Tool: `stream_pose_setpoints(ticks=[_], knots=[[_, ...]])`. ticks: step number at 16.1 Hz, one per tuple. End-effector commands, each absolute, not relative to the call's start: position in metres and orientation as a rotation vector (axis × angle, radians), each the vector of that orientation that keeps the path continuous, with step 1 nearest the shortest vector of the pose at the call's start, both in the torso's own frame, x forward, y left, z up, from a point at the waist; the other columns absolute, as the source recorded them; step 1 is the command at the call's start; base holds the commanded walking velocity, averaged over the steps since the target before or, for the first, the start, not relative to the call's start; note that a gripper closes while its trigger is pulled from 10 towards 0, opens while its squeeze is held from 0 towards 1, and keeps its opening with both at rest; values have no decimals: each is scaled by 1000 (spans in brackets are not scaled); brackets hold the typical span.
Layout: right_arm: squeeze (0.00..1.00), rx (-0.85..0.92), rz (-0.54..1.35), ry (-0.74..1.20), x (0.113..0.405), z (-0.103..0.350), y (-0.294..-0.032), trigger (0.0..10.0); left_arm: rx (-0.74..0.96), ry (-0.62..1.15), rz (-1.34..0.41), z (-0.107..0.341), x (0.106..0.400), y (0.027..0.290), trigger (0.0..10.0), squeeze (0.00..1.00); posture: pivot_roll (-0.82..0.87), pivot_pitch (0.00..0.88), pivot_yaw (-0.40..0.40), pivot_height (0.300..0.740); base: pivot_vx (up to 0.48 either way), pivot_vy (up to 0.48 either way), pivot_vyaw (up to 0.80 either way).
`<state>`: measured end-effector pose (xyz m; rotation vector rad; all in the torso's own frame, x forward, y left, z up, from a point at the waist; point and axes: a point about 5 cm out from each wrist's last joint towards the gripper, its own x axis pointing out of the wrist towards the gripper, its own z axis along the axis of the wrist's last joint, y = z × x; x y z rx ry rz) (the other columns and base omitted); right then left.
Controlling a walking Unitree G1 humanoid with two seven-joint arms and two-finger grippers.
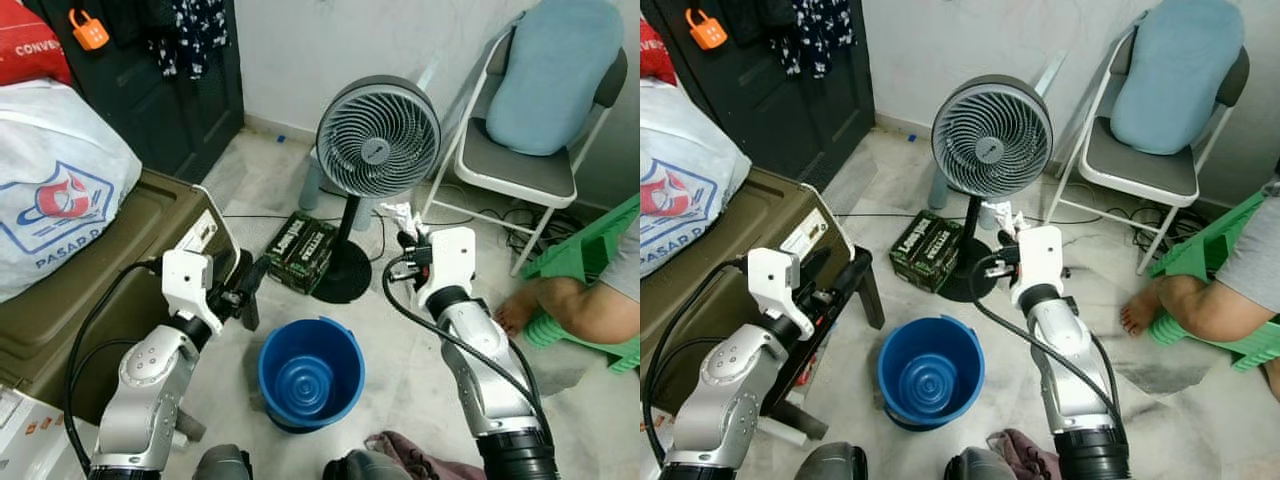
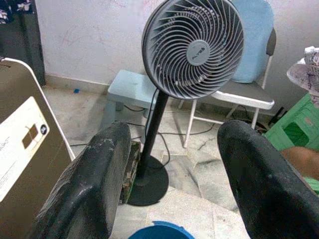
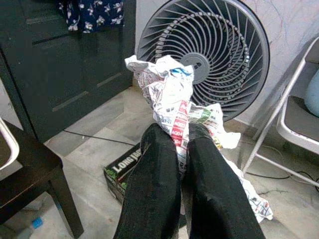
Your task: Clean up the room
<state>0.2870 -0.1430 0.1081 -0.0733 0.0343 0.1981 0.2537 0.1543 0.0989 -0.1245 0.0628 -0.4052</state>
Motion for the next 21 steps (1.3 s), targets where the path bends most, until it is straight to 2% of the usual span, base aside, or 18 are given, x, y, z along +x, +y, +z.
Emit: stream_pose_setpoints(ticks=[1, 5, 7, 10, 13, 15, 18, 19, 21], knots=[[0, -84, 202, 27, 289, 109, -144, 10000, -97, 49, -407, 102, 256, 157, 10000, 0, 5, 106, -76, 740, 0, 0, 400], [0, -83, 226, 11, 297, 114, -136, 10000, 60, 11, -410, 115, 261, 179, 10000, 0, 28, 117, -84, 740, 0, 0, 687], [0, -83, 236, 15, 300, 113, -133, 10000, 64, 4, -406, 117, 261, 182, 10000, 0, 39, 116, -94, 740, 0, 0, 275], [0, -103, 262, 52, 303, 105, -127, 10000, 72, -35, -475, 120, 255, 175, 10000, 0, 49, 112, -100, 740, 0, 0, 0], [0, -59, 172, 192, 305, 81, -142, 10000, 176, -83, -637, 124, 241, 163, 10000, 0, 104, 113, -121, 740, 0, 0, 0], [0, -94, 174, 245, 306, 73, -139, 10000, 211, -69, -743, 125, 228, 160, 10000, 0, 112, 141, -110, 740, 0, 0, 0], [0, -67, 171, 270, 307, 66, -139, 10000, 258, -41, -786, 121, 220, 162, 10000, 0, 144, 172, -82, 740, 0, 0, 0], [0, -42, 155, 328, 309, 54, -138, 10000, 251, -12, -831, 126, 212, 164, 10000, 0, 188, 221, -56, 740, 0, 0, 0], [0, -38, 143, 363, 310, 46, -131, 10000, 260, 21, -854, 127, 201, 170, 10000, 0, 210, 247, -33, 740, 0, 0, 0]])
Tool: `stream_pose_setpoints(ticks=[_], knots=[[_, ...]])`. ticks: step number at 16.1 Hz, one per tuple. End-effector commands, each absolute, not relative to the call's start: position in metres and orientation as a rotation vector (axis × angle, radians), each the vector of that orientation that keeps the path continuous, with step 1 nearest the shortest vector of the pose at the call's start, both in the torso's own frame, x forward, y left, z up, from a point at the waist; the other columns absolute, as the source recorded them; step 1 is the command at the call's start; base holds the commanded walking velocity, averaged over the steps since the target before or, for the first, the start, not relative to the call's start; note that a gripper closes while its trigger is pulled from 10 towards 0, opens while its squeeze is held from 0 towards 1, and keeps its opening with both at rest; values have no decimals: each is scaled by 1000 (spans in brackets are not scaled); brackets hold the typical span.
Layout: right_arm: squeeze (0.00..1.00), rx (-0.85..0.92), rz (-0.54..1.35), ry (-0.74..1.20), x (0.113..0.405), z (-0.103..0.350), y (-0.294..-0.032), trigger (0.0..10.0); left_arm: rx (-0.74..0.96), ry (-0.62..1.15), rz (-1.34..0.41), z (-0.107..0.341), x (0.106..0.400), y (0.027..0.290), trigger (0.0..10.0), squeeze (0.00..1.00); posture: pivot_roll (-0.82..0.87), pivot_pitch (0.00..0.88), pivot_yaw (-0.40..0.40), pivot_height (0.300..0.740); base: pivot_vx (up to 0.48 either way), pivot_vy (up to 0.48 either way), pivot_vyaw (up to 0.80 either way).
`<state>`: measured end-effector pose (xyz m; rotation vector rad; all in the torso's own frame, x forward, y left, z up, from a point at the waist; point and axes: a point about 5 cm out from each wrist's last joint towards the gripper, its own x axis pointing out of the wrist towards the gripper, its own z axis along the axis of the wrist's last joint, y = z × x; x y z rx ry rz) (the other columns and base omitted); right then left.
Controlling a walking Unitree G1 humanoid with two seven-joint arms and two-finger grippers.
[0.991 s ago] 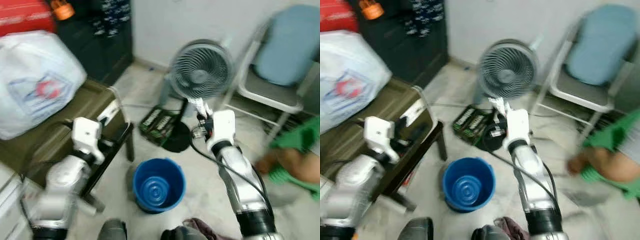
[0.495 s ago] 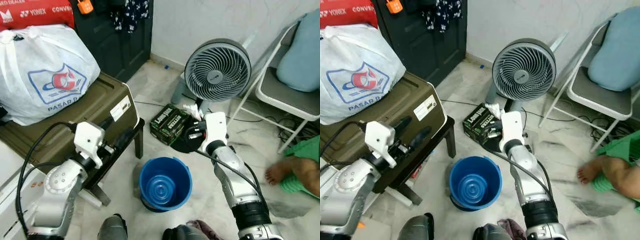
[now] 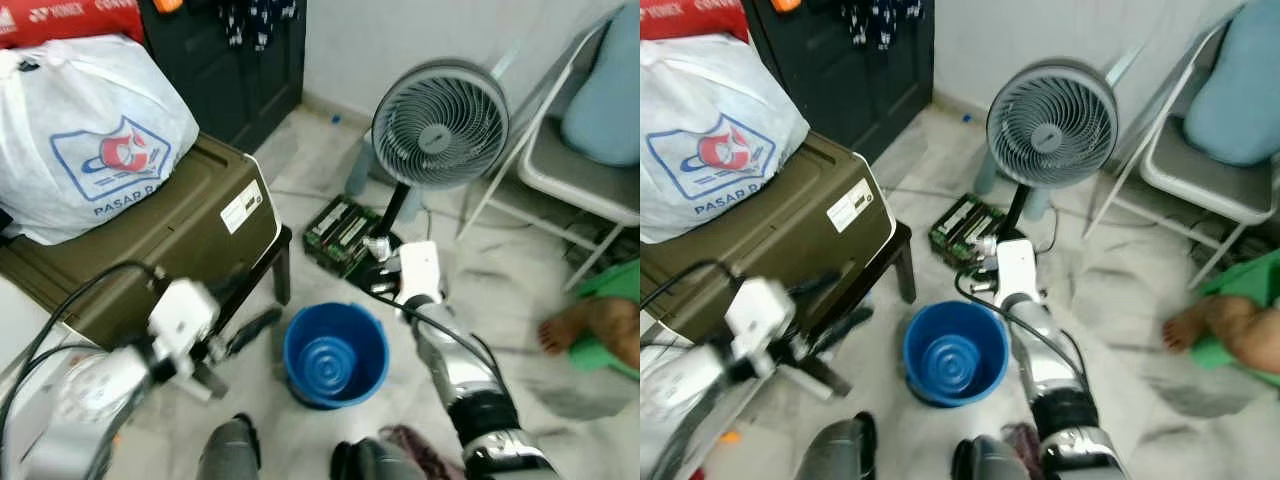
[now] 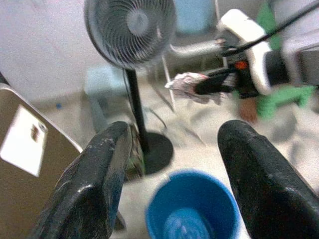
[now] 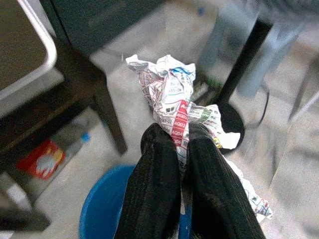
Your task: Clean up the room
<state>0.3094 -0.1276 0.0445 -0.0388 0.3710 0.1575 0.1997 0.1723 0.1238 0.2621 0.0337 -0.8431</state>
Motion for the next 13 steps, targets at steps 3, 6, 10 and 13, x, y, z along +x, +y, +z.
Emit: stream_pose_setpoints(ticks=[3, 6, 10, 13], knots=[[0, -37, 102, 430, 313, 34, -126, 10000, 264, 35, -826, 133, 187, 177, 10000, 0, 265, 286, -1, 740, 0, 0, 0], [0, -50, 8, 500, 317, 24, -140, 10000, 243, 88, -779, 138, 176, 188, 10000, 0, 311, 320, 29, 740, 0, 0, 0], [0, -56, -74, 599, 312, 10, -144, 10000, 248, 115, -788, 141, 170, 191, 10000, 0, 328, 340, 43, 740, 0, 0, 0], [0, -39, -71, 578, 313, 10, -142, 10000, 246, 134, -801, 144, 169, 192, 10000, 0, 329, 351, 52, 740, 0, 0, 0]])
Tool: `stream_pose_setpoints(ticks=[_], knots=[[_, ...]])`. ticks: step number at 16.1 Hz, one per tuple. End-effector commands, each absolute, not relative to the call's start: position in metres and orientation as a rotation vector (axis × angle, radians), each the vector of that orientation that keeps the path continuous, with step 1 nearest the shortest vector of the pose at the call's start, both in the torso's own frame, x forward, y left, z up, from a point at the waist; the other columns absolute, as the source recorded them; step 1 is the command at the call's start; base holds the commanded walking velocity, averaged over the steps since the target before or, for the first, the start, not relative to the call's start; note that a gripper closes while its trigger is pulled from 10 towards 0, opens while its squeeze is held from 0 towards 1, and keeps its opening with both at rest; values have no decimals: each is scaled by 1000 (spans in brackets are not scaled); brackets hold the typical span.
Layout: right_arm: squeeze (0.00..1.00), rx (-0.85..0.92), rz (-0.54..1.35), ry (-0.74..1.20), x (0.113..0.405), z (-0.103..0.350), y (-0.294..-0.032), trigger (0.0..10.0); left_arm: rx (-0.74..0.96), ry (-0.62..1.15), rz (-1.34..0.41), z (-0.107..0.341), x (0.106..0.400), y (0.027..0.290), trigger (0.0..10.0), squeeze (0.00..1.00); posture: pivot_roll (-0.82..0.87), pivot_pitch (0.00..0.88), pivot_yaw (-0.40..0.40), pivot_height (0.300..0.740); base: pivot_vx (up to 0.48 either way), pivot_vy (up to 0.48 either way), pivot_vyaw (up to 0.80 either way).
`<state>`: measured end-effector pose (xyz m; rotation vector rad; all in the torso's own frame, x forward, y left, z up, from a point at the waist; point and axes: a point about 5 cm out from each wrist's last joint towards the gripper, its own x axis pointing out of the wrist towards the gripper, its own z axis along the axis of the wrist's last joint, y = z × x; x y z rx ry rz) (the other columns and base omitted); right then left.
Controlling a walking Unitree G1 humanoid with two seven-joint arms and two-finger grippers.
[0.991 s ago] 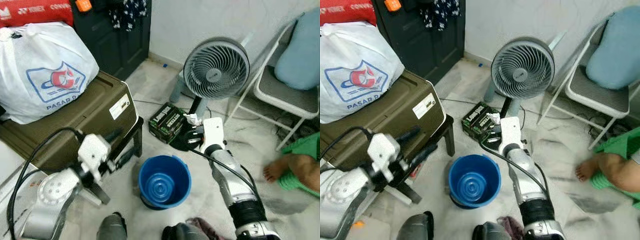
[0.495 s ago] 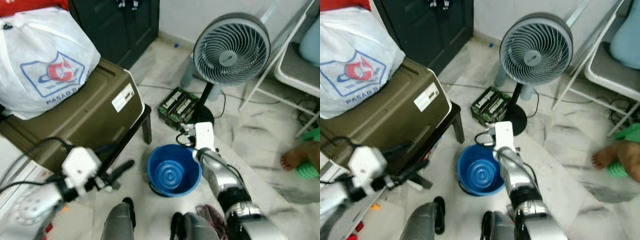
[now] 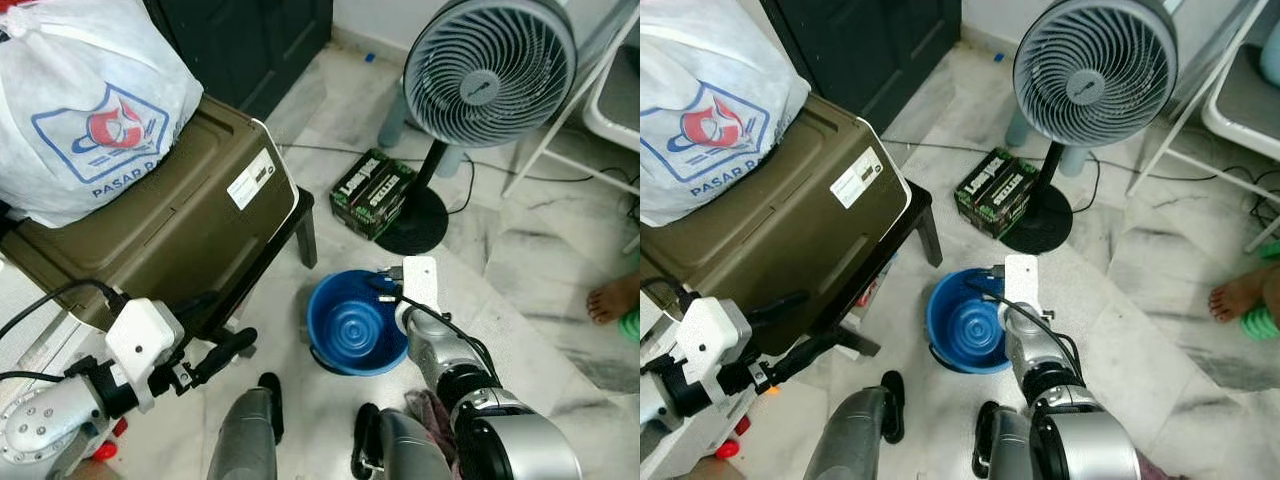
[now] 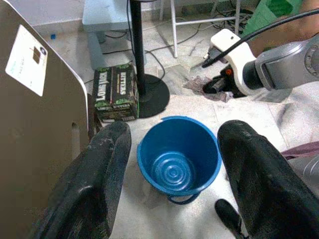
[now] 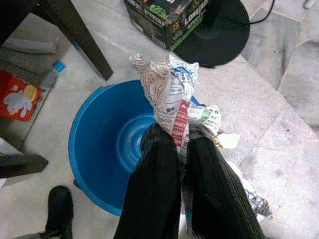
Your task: Clean up the room
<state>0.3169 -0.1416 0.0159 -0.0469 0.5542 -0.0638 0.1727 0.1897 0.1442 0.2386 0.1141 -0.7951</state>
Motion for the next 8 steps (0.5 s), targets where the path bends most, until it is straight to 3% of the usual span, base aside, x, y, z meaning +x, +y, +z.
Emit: stream_pose_setpoints(ticks=[1, 4, 5, 8], knots=[[0, -51, -66, 569, 314, 11, -142, 10000, 248, 138, -802, 145, 169, 192, 10000, 0, 331, 353, 53, 740, 0, 0, 0], [24, -48, -78, 561, 316, 13, -145, 10000, 251, 135, -795, 147, 168, 191, 10000, 0, 332, 354, 52, 740, 0, 0, 0], [1000, -48, -77, 546, 318, 16, -146, 10000, 251, 133, -793, 148, 169, 190, 10000, 0, 333, 352, 48, 740, 0, 0, 0], [1000, -63, -29, 492, 323, 23, -138, 10000, 249, 130, -790, 150, 171, 189, 10000, 0, 335, 351, 47, 740, 0, 0, 0]])
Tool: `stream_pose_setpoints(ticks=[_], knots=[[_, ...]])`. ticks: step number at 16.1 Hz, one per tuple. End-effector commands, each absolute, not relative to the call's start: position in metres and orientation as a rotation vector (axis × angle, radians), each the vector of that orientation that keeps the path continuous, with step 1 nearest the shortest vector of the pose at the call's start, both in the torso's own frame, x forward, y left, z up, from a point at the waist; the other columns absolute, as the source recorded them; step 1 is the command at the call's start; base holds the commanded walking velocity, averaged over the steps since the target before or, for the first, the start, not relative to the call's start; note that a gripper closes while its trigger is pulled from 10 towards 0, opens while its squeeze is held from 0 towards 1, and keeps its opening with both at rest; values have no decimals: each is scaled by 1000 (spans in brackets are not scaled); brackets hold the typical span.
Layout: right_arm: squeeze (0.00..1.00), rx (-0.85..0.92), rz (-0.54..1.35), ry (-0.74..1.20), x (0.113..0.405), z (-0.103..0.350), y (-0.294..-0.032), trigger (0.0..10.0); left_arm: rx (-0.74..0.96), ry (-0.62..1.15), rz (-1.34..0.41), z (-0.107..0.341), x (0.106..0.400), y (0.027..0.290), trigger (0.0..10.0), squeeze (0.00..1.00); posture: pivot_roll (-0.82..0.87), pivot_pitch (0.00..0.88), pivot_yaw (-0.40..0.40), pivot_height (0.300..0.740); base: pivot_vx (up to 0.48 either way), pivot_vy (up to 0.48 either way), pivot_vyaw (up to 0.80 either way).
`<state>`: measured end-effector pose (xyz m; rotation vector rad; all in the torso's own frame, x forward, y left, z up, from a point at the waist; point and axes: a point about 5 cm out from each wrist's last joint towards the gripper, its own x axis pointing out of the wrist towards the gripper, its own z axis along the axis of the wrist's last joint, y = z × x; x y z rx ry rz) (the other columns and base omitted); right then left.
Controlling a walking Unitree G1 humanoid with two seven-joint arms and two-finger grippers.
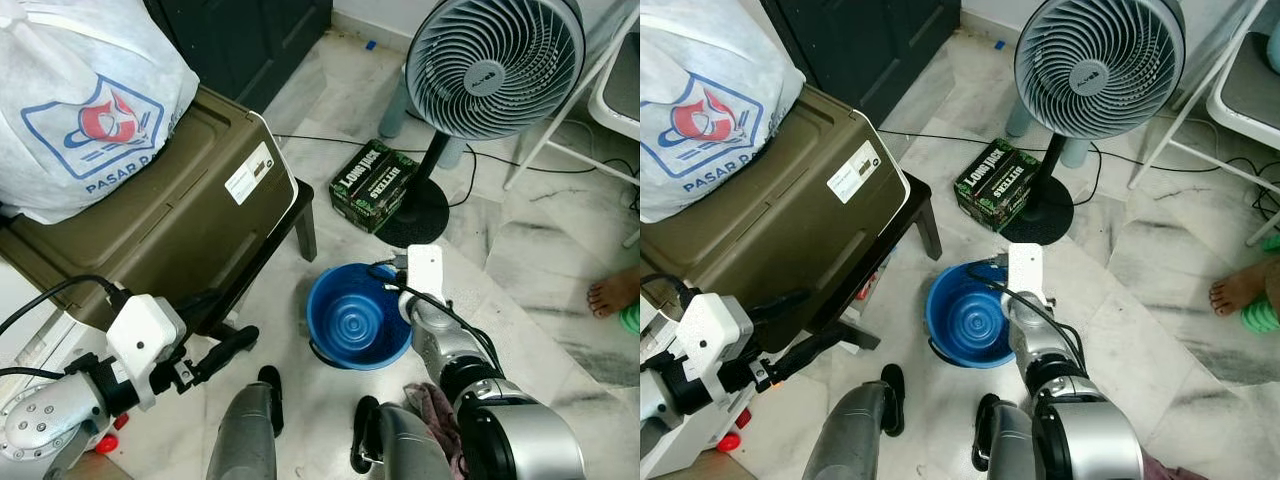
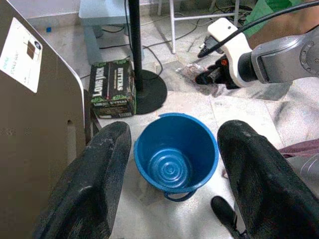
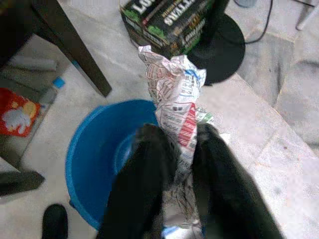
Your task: Clean up the room
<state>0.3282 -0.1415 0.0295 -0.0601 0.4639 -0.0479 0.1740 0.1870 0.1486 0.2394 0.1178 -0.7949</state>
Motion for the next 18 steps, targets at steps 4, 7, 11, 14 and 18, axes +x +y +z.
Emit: stream_pose_setpoints(ticks=[4, 7, 11, 14, 18], knots=[[1000, -44, -44, 434, 329, 31, -138, 10000, 251, 123, -785, 153, 168, 187, 10000, 0, 335, 349, 48, 740, 0, 0, 0], [1000, -17, -22, 396, 332, 37, -135, 10000, 253, 116, -783, 156, 168, 184, 10000, 0, 330, 347, 50, 740, 0, 0, 0], [1000, 33, 192, 308, 319, 39, -107, 10000, 232, 83, -780, 158, 177, 175, 10000, 0, 259, 317, 31, 740, 0, 0, 0], [1000, 47, 353, 218, 295, 55, -99, 10000, 211, 32, -743, 151, 199, 168, 10000, 0, 188, 284, 9, 740, 0, 0, 0], [0, -65, 454, 60, 276, 88, -118, 10000, 183, -32, -721, 133, 231, 152, 10000, 0, 60, 192, -26, 740, 0, 0, 0]])
